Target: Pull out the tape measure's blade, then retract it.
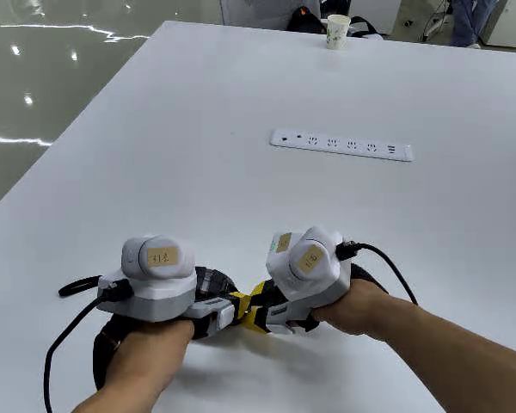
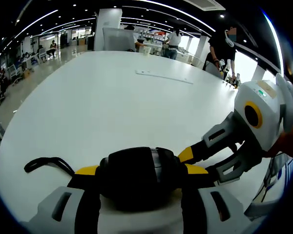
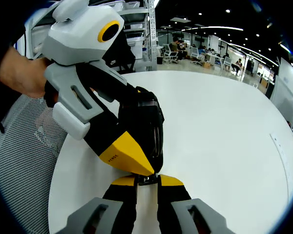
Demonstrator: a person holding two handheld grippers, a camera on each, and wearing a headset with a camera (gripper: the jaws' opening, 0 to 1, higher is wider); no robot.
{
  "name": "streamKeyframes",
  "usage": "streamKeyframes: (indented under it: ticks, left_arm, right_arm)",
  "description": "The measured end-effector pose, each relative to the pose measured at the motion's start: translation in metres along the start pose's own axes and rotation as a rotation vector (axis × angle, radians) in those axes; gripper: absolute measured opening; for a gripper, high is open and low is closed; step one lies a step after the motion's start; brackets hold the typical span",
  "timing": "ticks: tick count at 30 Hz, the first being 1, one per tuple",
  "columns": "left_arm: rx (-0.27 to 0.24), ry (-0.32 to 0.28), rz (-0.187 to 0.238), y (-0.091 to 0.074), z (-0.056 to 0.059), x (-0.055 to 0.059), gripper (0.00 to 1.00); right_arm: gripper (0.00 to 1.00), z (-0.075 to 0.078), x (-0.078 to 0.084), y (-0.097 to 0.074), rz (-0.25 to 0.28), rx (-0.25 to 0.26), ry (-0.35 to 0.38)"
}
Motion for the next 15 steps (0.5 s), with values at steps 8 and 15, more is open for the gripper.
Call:
streamKeyframes:
  ticks: [8, 15]
  left_arm:
    - [0.002, 0.002, -0.007, 0.0, -0.0002, -0.0007, 0.63]
    - [0.004, 0.035, -0.01, -0.0013, 0.0003, -0.0013, 0.62]
  right_arm:
    - [0.15, 0.0005, 0.0011, -0.0033, -0.003, 0.003, 0.002]
    - [0.17, -0.0004, 0.0041, -0.0079, -0.006, 0.005, 0.003]
Point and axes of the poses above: the centre of the closed fingertips' face, and the gripper's own axes: y roughly forward along the fingers, z roughly to its right, x roughly out of its underside, the point moved 3 cm from there along -y, roughly backward along the fingers, and after that the axes turned 2 degrees about z, right-handed, at the moved point
